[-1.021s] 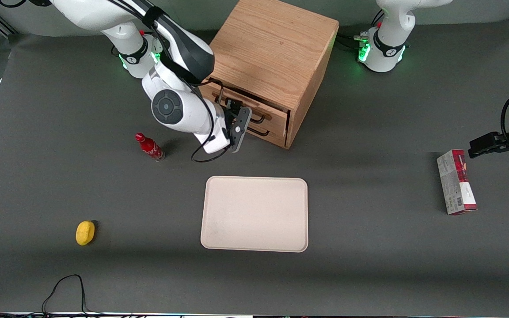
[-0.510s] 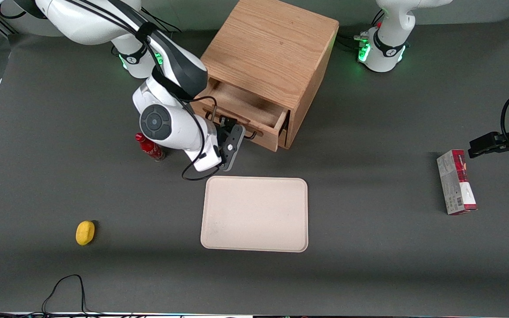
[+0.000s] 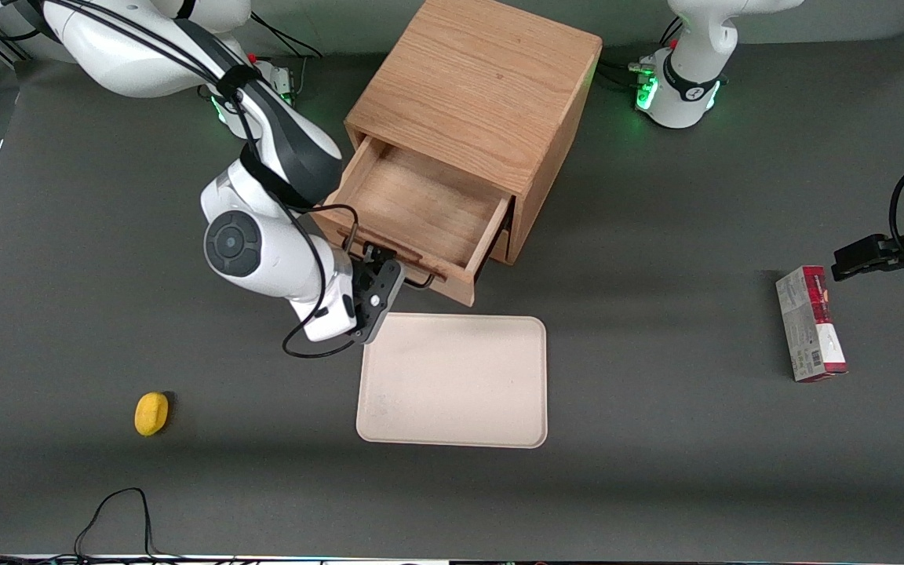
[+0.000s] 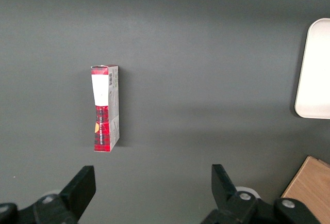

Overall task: Open upper drawer
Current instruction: 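Pull the upper drawer outward by its handle with the right gripper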

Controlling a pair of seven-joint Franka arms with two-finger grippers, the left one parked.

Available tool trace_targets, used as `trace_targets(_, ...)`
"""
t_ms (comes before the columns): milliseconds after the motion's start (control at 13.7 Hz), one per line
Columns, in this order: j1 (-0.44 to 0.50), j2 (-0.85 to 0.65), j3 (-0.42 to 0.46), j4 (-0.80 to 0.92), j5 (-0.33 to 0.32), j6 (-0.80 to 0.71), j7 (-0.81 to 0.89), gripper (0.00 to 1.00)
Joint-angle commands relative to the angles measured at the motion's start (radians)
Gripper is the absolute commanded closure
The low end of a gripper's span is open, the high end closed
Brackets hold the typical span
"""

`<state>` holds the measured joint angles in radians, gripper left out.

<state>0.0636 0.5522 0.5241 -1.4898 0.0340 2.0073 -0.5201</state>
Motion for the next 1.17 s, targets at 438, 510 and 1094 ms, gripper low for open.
trace_targets(438,-0.004,0.095,-0.055,0.187,-0.111,-0.085,-0.057,0.0)
trace_targets(510,-0.004,0.094,-0.056,0.19,-0.112,-0.085,-0.057,0.0)
trace_targets(1094,-0.024,-0.009,-0.062,0.301,-0.12,-0.16,0.01,0.0)
